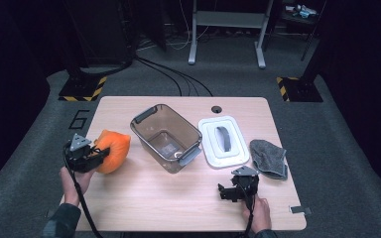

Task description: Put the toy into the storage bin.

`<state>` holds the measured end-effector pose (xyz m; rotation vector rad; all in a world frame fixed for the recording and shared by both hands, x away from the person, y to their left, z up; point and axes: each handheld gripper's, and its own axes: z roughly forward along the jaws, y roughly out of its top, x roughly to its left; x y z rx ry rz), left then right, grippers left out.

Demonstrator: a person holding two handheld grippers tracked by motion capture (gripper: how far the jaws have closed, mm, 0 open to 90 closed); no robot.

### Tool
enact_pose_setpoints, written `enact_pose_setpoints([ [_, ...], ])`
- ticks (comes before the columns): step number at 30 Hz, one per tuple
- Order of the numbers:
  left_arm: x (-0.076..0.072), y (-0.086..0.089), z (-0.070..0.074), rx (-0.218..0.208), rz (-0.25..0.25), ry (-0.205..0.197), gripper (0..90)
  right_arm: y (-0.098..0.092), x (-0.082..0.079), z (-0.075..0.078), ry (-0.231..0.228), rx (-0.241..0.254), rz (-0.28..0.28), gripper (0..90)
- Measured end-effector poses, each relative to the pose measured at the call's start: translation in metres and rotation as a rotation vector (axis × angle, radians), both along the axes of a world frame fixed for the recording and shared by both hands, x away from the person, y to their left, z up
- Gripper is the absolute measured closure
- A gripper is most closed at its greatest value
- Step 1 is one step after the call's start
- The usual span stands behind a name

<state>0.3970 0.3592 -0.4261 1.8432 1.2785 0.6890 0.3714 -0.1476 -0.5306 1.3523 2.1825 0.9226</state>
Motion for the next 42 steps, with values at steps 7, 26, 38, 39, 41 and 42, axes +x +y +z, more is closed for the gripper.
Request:
enact_pose_setpoints([
  [7, 0.006, 0.004, 0.014, 0.024, 0.019, -0.024, 62.1, 0.000, 0.000, 0.000, -0.001, 0.000, 0.000, 0.0],
  [26, 0.032, -0.003, 0.062, 0.072, 0.019, -0.097, 62.0, 0.000, 0.000, 0.000, 0.000, 0.000, 0.000, 0.0],
  [38, 0.051, -0.027, 0.082, 0.089, -0.036, -0.124, 61.8, 0.000, 0.000, 0.000, -0.001, 0.000, 0.000, 0.0],
  [39, 0.052, -0.029, 0.084, 0.091, -0.041, -0.122, 61.8, 0.000, 0.000, 0.000, -0.001, 0.000, 0.000, 0.0],
  [41, 0.055, -0.034, 0.086, 0.086, -0.051, -0.131, 61.8, 0.000, 0.000, 0.000, 0.000, 0.000, 0.000, 0.0],
  [42, 0.057, -0.036, 0.087, 0.089, -0.060, -0.135, 61.7, 0.000, 0.000, 0.000, -0.001, 0.000, 0.000, 0.0],
])
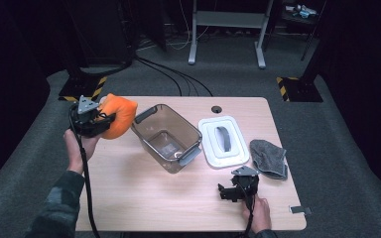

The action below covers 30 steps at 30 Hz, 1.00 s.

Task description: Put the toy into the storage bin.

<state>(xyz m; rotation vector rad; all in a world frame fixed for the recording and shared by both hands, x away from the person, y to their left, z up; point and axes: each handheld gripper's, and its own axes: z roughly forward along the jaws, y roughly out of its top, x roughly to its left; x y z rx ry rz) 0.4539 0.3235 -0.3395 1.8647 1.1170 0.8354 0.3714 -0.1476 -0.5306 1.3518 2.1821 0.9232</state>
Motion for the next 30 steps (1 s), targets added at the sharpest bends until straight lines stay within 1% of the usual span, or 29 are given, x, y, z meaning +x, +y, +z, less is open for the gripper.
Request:
enact_pose_setpoints([
  [7, 0.010, -0.017, 0.007, 0.011, -0.052, -0.005, 61.6, 0.000, 0.000, 0.000, 0.000, 0.000, 0.000, 0.0],
  [9, 0.012, -0.022, 0.008, 0.013, -0.062, -0.013, 61.6, 0.000, 0.000, 0.000, 0.000, 0.000, 0.000, 0.0],
  [11, 0.015, -0.026, 0.009, 0.015, -0.077, -0.009, 61.6, 0.000, 0.000, 0.000, 0.000, 0.000, 0.000, 0.0],
  [12, 0.017, -0.029, 0.010, 0.014, -0.086, -0.016, 61.7, 0.000, 0.000, 0.000, 0.000, 0.000, 0.000, 0.0],
  [15, 0.020, -0.035, 0.011, 0.024, -0.108, -0.015, 61.6, 0.000, 0.000, 0.000, 0.000, 0.000, 0.000, 0.0],
  [16, 0.021, -0.037, 0.011, 0.035, -0.118, -0.018, 61.6, 0.000, 0.000, 0.000, 0.000, 0.000, 0.000, 0.0],
  [17, 0.022, -0.039, 0.012, 0.039, -0.124, -0.010, 61.6, 0.000, 0.000, 0.000, 0.000, 0.000, 0.000, 0.0],
  [19, 0.024, -0.043, 0.012, 0.038, -0.140, -0.014, 61.6, 0.000, 0.000, 0.000, 0.000, 0.000, 0.000, 0.0],
  [21, 0.026, -0.046, 0.011, 0.052, -0.150, -0.015, 61.6, 0.000, 0.000, 0.000, 0.000, 0.000, 0.000, 0.0],
  [22, 0.027, -0.048, 0.011, 0.057, -0.165, -0.012, 61.6, 0.000, 0.000, 0.000, 0.000, 0.000, 0.000, 0.0],
  [25, 0.030, -0.052, 0.009, 0.065, -0.176, -0.011, 61.6, 0.000, 0.000, 0.000, 0.000, 0.000, 0.000, 0.0],
  [30, 0.036, -0.060, 0.007, 0.060, -0.214, -0.002, 61.5, 0.000, 0.000, 0.000, 0.000, 0.004, -0.003, 0.0],
])
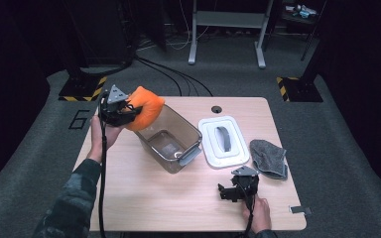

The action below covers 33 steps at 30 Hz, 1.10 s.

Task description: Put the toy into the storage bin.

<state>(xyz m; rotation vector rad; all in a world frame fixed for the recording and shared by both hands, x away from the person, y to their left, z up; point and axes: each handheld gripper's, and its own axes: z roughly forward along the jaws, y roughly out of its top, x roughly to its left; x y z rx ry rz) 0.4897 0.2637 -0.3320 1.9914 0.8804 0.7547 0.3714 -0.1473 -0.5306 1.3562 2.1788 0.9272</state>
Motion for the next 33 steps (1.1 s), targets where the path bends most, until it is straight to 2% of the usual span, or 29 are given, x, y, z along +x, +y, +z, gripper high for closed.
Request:
enact_pose_setpoints([
  [5, 0.004, -0.008, -0.003, 0.002, -0.035, 0.002, 61.4, 0.000, 0.000, 0.000, 0.000, 0.000, 0.000, 0.0],
  [14, 0.012, -0.015, -0.011, 0.015, -0.071, 0.035, 61.1, 0.000, 0.000, 0.000, 0.000, 0.000, 0.000, 0.0],
  [24, 0.019, -0.021, -0.019, 0.019, -0.090, 0.053, 60.8, 0.000, 0.000, 0.000, 0.000, 0.000, 0.000, 0.0],
  [26, 0.019, -0.023, -0.021, 0.006, -0.087, 0.065, 60.6, 0.000, 0.000, 0.000, 0.000, 0.000, 0.000, 0.0],
  [27, 0.020, -0.023, -0.021, 0.016, -0.090, 0.063, 60.6, 0.000, 0.000, 0.000, 0.000, 0.000, 0.000, 0.0],
  [33, 0.024, -0.027, -0.026, 0.013, -0.086, 0.078, 60.2, 0.000, 0.000, 0.000, 0.000, -0.005, 0.003, 0.0],
])
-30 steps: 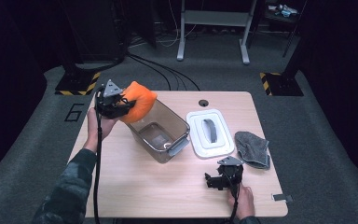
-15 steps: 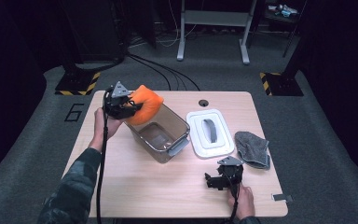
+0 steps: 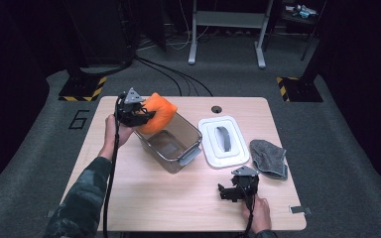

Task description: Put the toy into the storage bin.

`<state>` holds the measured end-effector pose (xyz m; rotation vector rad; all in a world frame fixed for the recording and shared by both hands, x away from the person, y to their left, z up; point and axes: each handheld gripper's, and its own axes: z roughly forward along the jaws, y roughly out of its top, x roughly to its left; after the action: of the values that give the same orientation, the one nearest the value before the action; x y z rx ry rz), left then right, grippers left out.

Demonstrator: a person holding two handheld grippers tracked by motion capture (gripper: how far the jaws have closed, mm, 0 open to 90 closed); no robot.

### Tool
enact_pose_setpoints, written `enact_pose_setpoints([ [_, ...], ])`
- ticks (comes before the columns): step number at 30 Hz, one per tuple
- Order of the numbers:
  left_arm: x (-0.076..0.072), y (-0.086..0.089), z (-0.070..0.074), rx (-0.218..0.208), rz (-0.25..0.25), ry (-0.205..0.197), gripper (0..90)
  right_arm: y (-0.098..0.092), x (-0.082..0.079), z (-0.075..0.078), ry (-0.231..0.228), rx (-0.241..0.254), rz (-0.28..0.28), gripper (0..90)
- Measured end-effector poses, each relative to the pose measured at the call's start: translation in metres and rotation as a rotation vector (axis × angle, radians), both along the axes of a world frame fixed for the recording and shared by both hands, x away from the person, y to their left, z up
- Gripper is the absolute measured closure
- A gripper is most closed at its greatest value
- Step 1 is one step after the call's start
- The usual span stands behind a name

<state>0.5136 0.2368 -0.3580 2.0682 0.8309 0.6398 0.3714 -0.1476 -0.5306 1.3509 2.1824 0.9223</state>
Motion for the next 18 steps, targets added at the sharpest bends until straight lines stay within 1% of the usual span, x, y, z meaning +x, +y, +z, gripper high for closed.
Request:
enact_pose_setpoints([
  [1, 0.0003, -0.0011, -0.0009, -0.007, 0.000, 0.001, 60.2, 0.0000, 0.0000, 0.0000, 0.000, 0.001, 0.000, 0.0],
  [2, 0.0013, -0.0012, -0.0010, 0.007, -0.008, 0.001, 60.2, 0.0000, 0.0000, 0.0000, 0.000, 0.001, 0.000, 0.0],
  [3, 0.0012, -0.0027, -0.0023, -0.005, -0.001, 0.002, 60.1, 0.0000, 0.0000, 0.0000, 0.000, 0.001, 0.000, 0.0],
  [4, 0.0015, -0.0028, -0.0023, 0.002, -0.006, 0.009, 60.1, 0.0000, 0.0000, 0.0000, 0.000, 0.001, 0.000, 0.0],
  [5, 0.0022, -0.0028, -0.0025, 0.007, -0.009, 0.005, 60.1, 0.0000, 0.0000, 0.0000, 0.000, 0.000, 0.000, 0.0],
  [6, 0.0018, -0.0041, -0.0040, -0.012, -0.002, 0.010, 60.1, 0.0000, 0.0000, 0.0000, 0.000, 0.001, 0.000, 0.0],
  [10, 0.0032, -0.0044, -0.0051, 0.011, -0.019, 0.020, 59.8, 0.0000, 0.0000, 0.0000, 0.000, 0.000, 0.000, 0.0],
  [11, 0.0035, -0.0055, -0.0065, 0.005, -0.017, 0.016, 59.8, 0.0000, 0.0000, 0.0000, 0.000, 0.001, 0.000, 0.0],
  [13, 0.0041, -0.0059, -0.0069, 0.013, -0.020, 0.021, 59.6, 0.0000, 0.0000, 0.0000, 0.000, 0.001, 0.000, 0.0],
  [14, 0.0038, -0.0068, -0.0078, 0.001, -0.015, 0.028, 59.5, 0.0000, 0.0000, 0.0000, 0.000, 0.001, 0.000, 0.0],
  [16, 0.0051, -0.0068, -0.0085, 0.019, -0.027, 0.034, 59.2, 0.0001, 0.0000, 0.0000, 0.000, 0.001, -0.001, 0.0],
  [17, 0.0052, -0.0078, -0.0099, 0.017, -0.022, 0.029, 59.0, 0.0000, 0.0000, 0.0000, 0.000, 0.001, 0.000, 0.0],
  [18, 0.0050, -0.0078, -0.0102, 0.027, -0.028, 0.028, 58.9, 0.0000, 0.0000, 0.0000, 0.000, 0.001, 0.000, 0.0],
])
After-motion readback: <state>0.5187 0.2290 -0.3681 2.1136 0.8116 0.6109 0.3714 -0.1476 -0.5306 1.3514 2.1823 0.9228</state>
